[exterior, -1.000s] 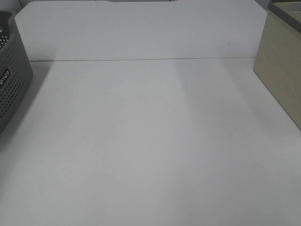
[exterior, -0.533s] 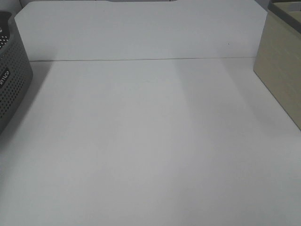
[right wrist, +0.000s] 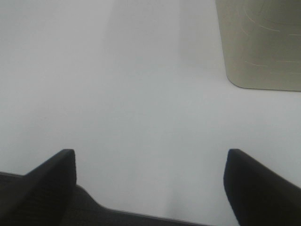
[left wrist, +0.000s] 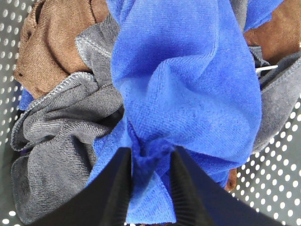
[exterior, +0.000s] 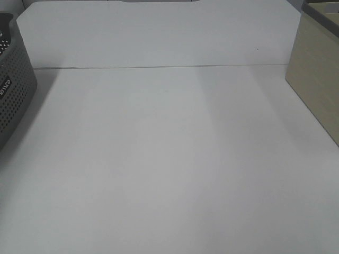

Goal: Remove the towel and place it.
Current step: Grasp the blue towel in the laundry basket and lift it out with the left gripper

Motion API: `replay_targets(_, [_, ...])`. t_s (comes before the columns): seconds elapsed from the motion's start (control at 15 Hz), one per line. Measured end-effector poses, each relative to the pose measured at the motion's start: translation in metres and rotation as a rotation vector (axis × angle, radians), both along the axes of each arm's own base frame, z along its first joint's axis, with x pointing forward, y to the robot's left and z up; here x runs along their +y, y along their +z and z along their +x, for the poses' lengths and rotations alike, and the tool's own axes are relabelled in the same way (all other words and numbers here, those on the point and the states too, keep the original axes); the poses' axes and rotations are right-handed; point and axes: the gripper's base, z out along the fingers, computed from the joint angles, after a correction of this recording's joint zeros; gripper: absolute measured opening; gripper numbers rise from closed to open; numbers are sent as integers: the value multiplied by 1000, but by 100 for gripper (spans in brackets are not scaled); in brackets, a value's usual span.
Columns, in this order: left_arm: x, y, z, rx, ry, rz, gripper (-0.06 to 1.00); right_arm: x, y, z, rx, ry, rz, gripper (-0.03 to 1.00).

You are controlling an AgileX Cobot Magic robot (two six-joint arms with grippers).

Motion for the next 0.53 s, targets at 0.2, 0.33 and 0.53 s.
replay_targets(0.2, [0, 0, 0, 0, 0, 1, 29, 0, 0, 0, 0, 0, 0, 80])
replay_targets(0.33, [0, 0, 0, 1, 0, 1, 28, 0, 0, 0, 0, 0, 0, 80])
replay_targets(0.53, [-1, 8, -3, -14, -1, 13, 11, 0, 0, 0, 0, 0, 0, 80])
